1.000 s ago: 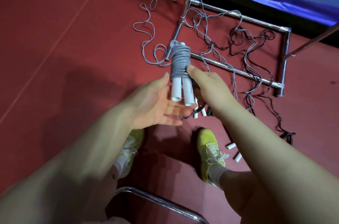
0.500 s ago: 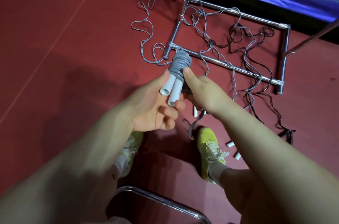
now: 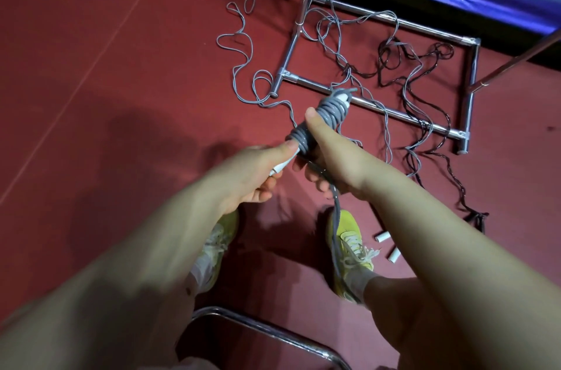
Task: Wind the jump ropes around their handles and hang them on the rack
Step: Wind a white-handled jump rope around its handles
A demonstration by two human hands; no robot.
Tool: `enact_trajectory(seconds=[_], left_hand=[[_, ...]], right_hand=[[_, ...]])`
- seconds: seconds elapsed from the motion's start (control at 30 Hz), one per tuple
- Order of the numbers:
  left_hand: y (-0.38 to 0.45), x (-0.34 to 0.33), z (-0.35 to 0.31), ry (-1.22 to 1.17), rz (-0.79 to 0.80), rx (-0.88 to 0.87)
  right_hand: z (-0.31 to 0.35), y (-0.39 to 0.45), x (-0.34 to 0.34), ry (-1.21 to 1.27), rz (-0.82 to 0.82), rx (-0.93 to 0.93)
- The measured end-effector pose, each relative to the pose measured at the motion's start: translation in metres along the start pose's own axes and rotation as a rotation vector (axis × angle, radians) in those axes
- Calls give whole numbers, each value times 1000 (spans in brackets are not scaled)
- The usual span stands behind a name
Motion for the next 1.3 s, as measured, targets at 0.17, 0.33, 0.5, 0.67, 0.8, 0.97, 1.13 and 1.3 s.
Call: enact_trajectory(seconds=[0.17,0.33,0.5,0.67,0.8,0.97,1.13,1.3], left_hand=[[1,4,-4,93,-87,-112],[-6,2,-10,92,-44,-180],[-19,-4,-14,-327,394,83],[-24,-10,-12,-511,539,167],[-22,-4,-15,-537,534,197],[-14,1,-14,-430,374,203],[-10,-1,-14,-214,200,113],[-9,-1,-14,-105,48,15]], right_hand=[[3,-1,-4,122,50,104],[14,-8,-3,283,-98,189],[17,-16,-2,384,-98,323],[18,-16,-4,465,-33,393],[16,-11,-1,416,30,336],[13,-7,3,271,60,236],[11,-9,4,56,-89,124],[16,-14,3,-57,-215,101]])
Point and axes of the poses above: each hand's wrist, its own y-axis towards the middle knuckle, its own x-axis out of the back of the hand, z = x × y, the point moved 2 cm from there along y, towards the middle knuckle
